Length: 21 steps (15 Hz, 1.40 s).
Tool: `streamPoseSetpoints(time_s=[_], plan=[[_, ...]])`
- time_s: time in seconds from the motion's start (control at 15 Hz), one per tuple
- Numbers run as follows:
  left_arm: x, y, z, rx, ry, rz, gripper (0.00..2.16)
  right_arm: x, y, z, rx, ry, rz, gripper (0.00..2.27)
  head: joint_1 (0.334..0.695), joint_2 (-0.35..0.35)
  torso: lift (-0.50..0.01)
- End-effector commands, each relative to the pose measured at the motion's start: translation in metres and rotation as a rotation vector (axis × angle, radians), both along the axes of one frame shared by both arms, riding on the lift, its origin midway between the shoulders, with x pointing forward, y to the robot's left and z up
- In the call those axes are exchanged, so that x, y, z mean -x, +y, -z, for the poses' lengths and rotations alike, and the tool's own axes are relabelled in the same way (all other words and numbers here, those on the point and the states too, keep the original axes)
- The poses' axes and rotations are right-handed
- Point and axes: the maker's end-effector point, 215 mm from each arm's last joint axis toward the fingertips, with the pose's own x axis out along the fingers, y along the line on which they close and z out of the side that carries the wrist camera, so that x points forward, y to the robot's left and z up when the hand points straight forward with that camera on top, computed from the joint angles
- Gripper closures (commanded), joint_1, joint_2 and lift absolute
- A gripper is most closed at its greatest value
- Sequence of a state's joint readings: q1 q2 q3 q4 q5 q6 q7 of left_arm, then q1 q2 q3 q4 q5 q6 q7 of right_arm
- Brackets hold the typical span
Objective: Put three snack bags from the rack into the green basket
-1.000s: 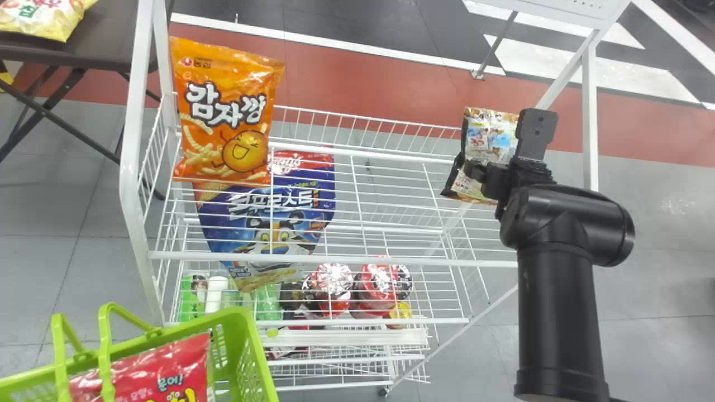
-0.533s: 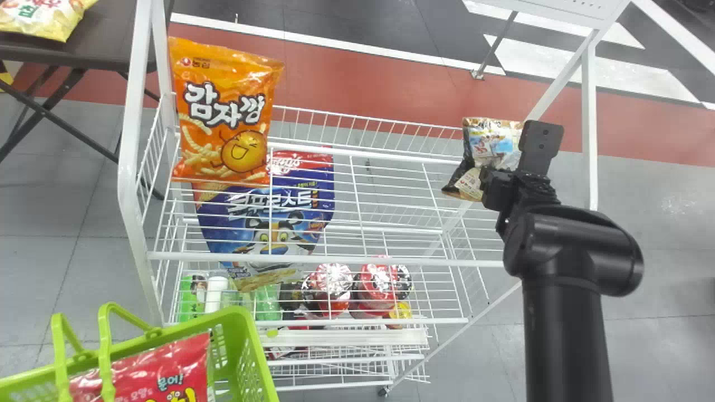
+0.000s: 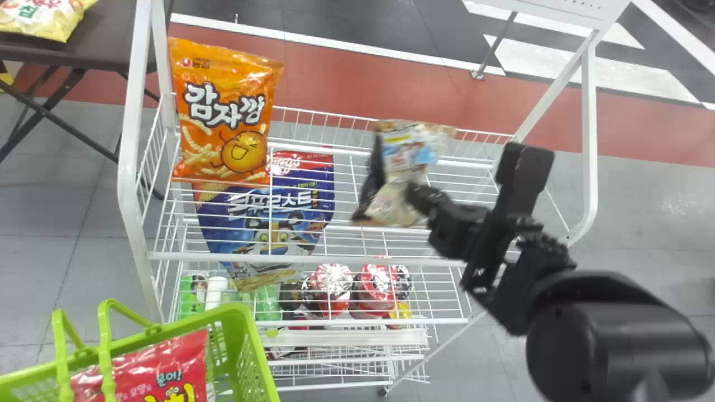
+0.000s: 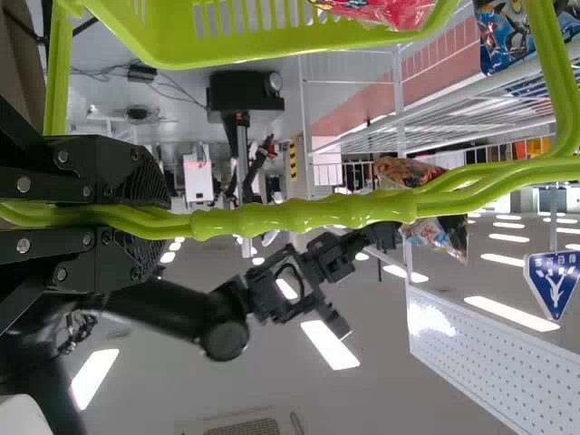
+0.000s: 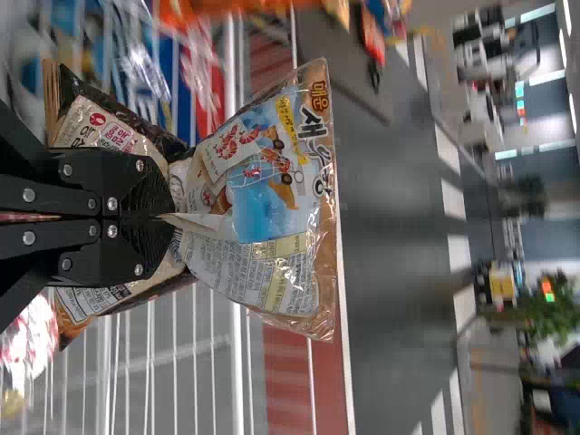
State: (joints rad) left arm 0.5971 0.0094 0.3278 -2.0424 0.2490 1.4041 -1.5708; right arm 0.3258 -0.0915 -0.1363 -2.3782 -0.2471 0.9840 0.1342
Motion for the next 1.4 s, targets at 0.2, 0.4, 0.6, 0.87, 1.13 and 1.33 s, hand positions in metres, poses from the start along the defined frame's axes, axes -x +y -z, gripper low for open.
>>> streamPoseSetpoints(time_s=[0.2,0.4,0.6,0.87,1.13,1.33], plan=[[-0.004,0.006,0.001,0.007,0.000,-0.016,2.15,0.108,0.144,0.029,-0.107,0.242,-0.310,2.25,0.695,-0.090,0.000],[-0.005,0.010,-0.001,0.011,-0.003,-0.027,2.15,0.151,0.195,0.040,-0.149,0.332,-0.434,2.25,0.695,0.095,0.000],[-0.007,0.008,-0.002,0.014,-0.009,-0.024,2.15,0.181,0.224,0.058,-0.204,0.418,-0.504,2.25,0.695,0.245,0.000],[-0.006,0.005,-0.005,0.019,-0.011,-0.015,2.15,0.211,0.249,0.108,-0.215,0.554,-0.553,2.25,0.695,0.336,0.000],[-0.005,0.006,-0.005,0.019,-0.010,-0.014,2.15,0.227,0.245,0.141,-0.176,0.632,-0.577,0.49,0.695,0.350,0.000],[-0.005,0.005,-0.005,0.020,-0.010,-0.015,2.15,0.220,0.248,0.110,-0.259,0.554,-0.609,0.00,0.695,0.350,0.000]])
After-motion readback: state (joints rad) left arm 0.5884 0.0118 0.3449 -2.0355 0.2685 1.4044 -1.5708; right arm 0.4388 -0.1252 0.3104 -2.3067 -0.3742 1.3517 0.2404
